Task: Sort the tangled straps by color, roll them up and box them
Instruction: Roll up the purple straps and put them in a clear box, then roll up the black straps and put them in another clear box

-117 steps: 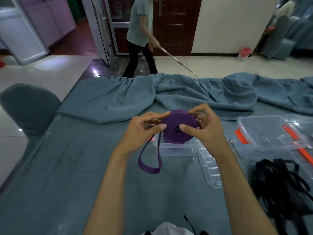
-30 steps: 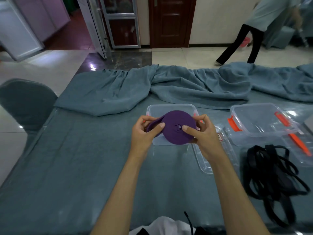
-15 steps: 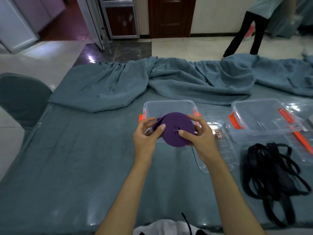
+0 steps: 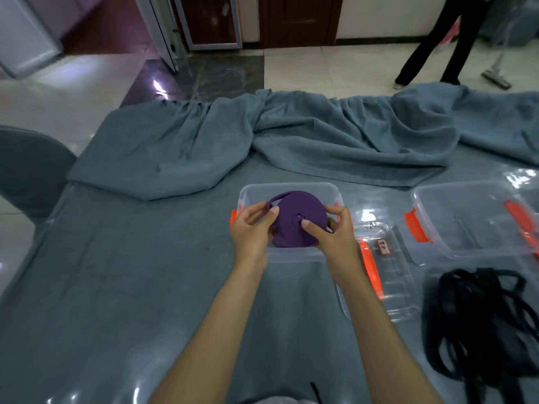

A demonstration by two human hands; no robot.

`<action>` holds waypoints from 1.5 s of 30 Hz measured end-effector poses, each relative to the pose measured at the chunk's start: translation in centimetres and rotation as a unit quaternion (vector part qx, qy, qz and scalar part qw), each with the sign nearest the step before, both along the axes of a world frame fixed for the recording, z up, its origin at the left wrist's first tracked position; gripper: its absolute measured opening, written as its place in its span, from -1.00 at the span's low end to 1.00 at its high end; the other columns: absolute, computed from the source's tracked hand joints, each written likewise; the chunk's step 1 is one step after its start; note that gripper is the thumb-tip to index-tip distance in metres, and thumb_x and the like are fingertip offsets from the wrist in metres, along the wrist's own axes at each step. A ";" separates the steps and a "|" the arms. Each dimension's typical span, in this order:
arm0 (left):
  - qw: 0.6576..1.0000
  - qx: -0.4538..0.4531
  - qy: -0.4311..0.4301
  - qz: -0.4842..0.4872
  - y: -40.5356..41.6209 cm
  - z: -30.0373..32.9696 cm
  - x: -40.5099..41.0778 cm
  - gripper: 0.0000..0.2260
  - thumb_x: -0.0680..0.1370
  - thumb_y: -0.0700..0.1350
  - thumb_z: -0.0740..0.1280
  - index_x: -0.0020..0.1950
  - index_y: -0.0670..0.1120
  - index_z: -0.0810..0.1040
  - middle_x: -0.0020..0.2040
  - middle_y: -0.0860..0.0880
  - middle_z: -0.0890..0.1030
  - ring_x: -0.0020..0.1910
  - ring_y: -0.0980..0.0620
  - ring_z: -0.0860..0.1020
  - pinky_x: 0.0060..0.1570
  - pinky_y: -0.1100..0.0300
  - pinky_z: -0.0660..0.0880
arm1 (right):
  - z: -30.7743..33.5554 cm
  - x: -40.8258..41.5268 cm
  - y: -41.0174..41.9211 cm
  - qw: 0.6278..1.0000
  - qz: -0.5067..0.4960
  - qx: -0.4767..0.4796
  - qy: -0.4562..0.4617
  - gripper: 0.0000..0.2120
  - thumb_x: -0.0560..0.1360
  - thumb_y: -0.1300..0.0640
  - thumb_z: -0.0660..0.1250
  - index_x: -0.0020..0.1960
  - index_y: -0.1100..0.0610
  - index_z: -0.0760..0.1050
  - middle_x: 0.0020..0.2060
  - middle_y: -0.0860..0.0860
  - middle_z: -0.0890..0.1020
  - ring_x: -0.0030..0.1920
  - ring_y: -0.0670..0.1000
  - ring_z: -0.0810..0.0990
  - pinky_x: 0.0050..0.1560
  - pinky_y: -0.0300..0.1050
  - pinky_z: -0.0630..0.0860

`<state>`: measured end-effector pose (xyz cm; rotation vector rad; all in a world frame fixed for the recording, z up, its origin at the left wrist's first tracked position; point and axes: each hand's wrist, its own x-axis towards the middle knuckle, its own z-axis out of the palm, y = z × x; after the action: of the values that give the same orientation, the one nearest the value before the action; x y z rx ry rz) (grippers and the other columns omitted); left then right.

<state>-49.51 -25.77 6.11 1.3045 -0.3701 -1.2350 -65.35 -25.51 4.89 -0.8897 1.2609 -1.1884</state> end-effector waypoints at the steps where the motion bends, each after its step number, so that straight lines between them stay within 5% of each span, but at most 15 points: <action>1: 1.000 0.014 -0.017 0.001 -1.2 -0.5 0.1 -0.85 0.55 -0.29 0.53 0.07 -0.13 0.67 0.05 -0.13 0.77 -0.05 -0.07 0.74 -0.18 0.12 0.69 | -0.3 0.0 -1.1 1.000 0.003 0.014 0.018 -0.58 0.48 0.23 0.59 0.20 0.04 0.46 0.22 0.10 0.65 0.15 0.14 0.72 0.07 0.19 0.71; 8: 0.977 0.140 -0.151 -0.054 -8.2 -6.6 0.6 -0.83 0.56 -0.27 0.51 0.15 -0.19 0.68 0.04 -0.14 0.73 0.10 -0.19 0.71 0.15 -0.16 0.67 | -3.7 -0.7 -8.6 0.958 0.111 0.125 0.232 -0.92 0.58 0.22 0.46 0.05 0.20 0.63 0.05 0.16 0.70 0.13 0.26 0.68 0.22 0.28 0.61; 13: 0.953 0.205 -0.203 -0.094 -10.5 -10.3 0.7 -0.86 0.56 -0.27 0.51 0.06 -0.11 0.63 0.08 -0.16 0.72 0.12 -0.22 0.70 0.21 -0.20 0.63 | -6.8 -0.4 -11.0 0.912 0.197 0.189 0.307 -0.79 0.58 0.13 0.42 0.05 0.29 0.67 -0.03 0.25 0.73 0.06 0.28 0.70 0.16 0.28 0.63; 18: 0.920 0.243 -0.291 -0.102 -11.6 -12.5 0.6 -0.91 0.55 -0.22 0.53 -0.04 -0.07 0.65 -0.12 -0.02 0.68 0.04 -0.12 0.69 0.03 0.11 0.58 | -9.1 -0.1 -11.9 0.882 0.241 0.194 0.355 -0.91 0.57 0.13 0.41 -0.03 0.15 0.61 -0.12 0.13 0.69 -0.13 0.11 0.62 -0.06 0.01 0.53; 20: 0.905 0.252 -0.323 -0.116 -11.6 -13.0 0.5 -0.91 0.57 -0.20 0.51 0.06 -0.15 0.71 -0.03 -0.08 0.73 -0.01 -0.03 0.65 -0.07 0.22 0.44 | -9.6 -0.2 -12.0 0.875 0.258 0.195 0.360 -0.95 0.57 0.14 0.42 -0.06 0.10 0.60 -0.11 0.09 0.68 -0.10 0.10 0.62 -0.07 -0.05 0.49; 26: 0.867 0.259 -0.390 -0.169 -11.5 -11.7 0.5 -0.83 0.60 -0.18 0.48 0.17 -0.19 0.68 0.12 -0.15 0.73 0.16 -0.14 0.67 -0.01 0.20 0.41 | -9.1 -0.1 -12.0 0.867 0.280 0.184 0.369 -0.87 0.59 0.11 0.42 0.09 0.14 0.65 -0.08 0.08 0.68 -0.06 0.12 0.63 -0.17 -0.11 0.43; 34: 0.836 0.154 -0.461 -0.256 -7.5 -6.5 1.1 -0.79 0.63 -0.24 0.34 0.27 -0.16 0.57 0.14 -0.17 0.69 0.12 -0.16 0.64 0.12 0.01 0.57 | -3.1 -1.0 -7.0 0.899 0.192 0.007 0.394 -0.71 0.59 0.20 0.43 0.30 0.16 0.62 0.15 0.06 0.66 0.08 0.09 0.67 0.18 0.04 0.60; 36: 0.796 0.096 -0.528 -0.281 -4.9 -4.7 1.0 -0.78 0.64 -0.22 0.32 0.28 -0.16 0.60 0.14 -0.14 0.69 0.13 -0.15 0.64 0.14 -0.01 0.57 | -1.3 -2.1 -4.5 0.908 0.163 -0.021 0.385 -0.71 0.59 0.22 0.43 0.31 0.11 0.63 0.20 0.04 0.68 0.07 0.05 0.68 0.21 0.02 0.61; 41: 0.568 0.008 -0.746 -0.348 2.8 -0.8 -1.1 -0.75 0.68 -0.10 0.20 0.33 -0.02 0.53 0.23 -0.03 0.59 0.20 -0.11 0.57 0.09 0.00 0.51 | 1.1 -5.7 2.9 0.873 0.121 -0.074 0.466 -0.74 0.59 0.19 0.42 0.27 0.06 0.63 0.14 0.03 0.70 0.08 0.08 0.67 0.16 0.04 0.59; 45: 0.514 -0.021 -0.770 -0.378 8.1 -1.1 -3.9 -0.71 0.69 -0.11 0.15 0.39 0.02 0.49 0.28 0.00 0.56 0.28 -0.10 0.53 0.16 0.02 0.43 | 1.2 -8.8 8.3 0.823 0.134 -0.053 0.549 -0.74 0.60 0.16 0.39 0.29 0.08 0.62 0.18 0.06 0.68 0.12 0.18 0.66 0.12 0.09 0.58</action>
<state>-53.40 -17.66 5.06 1.9764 -2.4360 -0.2096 -74.20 -17.23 6.13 -1.9114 1.8634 -0.4468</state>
